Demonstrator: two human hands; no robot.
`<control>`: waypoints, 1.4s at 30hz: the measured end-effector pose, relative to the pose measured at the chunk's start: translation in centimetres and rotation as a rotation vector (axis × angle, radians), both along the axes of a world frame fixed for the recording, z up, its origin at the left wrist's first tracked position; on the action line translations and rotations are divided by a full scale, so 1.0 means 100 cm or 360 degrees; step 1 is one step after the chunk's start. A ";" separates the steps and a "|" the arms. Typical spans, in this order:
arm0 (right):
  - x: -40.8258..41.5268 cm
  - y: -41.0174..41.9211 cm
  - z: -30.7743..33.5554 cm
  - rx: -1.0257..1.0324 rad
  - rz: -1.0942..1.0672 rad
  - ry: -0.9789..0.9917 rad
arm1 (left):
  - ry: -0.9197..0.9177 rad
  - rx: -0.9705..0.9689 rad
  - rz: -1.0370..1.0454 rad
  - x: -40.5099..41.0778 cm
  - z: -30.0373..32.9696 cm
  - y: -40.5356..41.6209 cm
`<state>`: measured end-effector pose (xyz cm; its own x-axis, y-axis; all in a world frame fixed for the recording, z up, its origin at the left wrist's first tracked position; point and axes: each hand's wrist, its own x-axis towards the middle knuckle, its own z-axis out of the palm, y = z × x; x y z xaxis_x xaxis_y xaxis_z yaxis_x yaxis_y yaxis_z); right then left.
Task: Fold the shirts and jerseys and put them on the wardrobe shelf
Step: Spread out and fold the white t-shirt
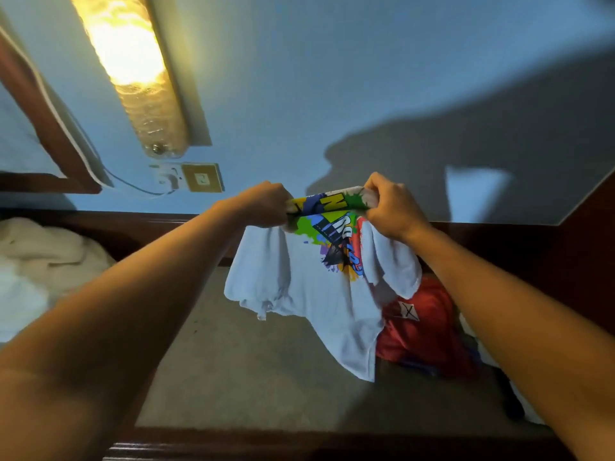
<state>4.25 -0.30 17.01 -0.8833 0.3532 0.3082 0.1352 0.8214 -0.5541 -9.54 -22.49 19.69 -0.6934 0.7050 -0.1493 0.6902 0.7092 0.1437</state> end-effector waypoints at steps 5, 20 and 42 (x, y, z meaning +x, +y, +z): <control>-0.003 -0.015 -0.024 0.0339 -0.0382 -0.0327 | -0.0170 -0.0084 -0.0072 -0.034 -0.022 -0.053; 0.023 -0.131 -0.153 0.0667 -0.0457 -0.0276 | 0.0227 0.0226 -0.0453 -0.072 -0.167 -0.131; 0.120 -0.199 -0.371 0.0139 -0.0215 -0.1353 | -0.0621 -0.0562 -0.0496 0.109 -0.400 -0.126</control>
<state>16.26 -20.17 -20.06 -0.7785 0.4775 -0.4073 0.5745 0.8034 -0.1563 1.35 -35.12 -20.29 -0.3094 0.7276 -0.6122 0.8167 0.5331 0.2209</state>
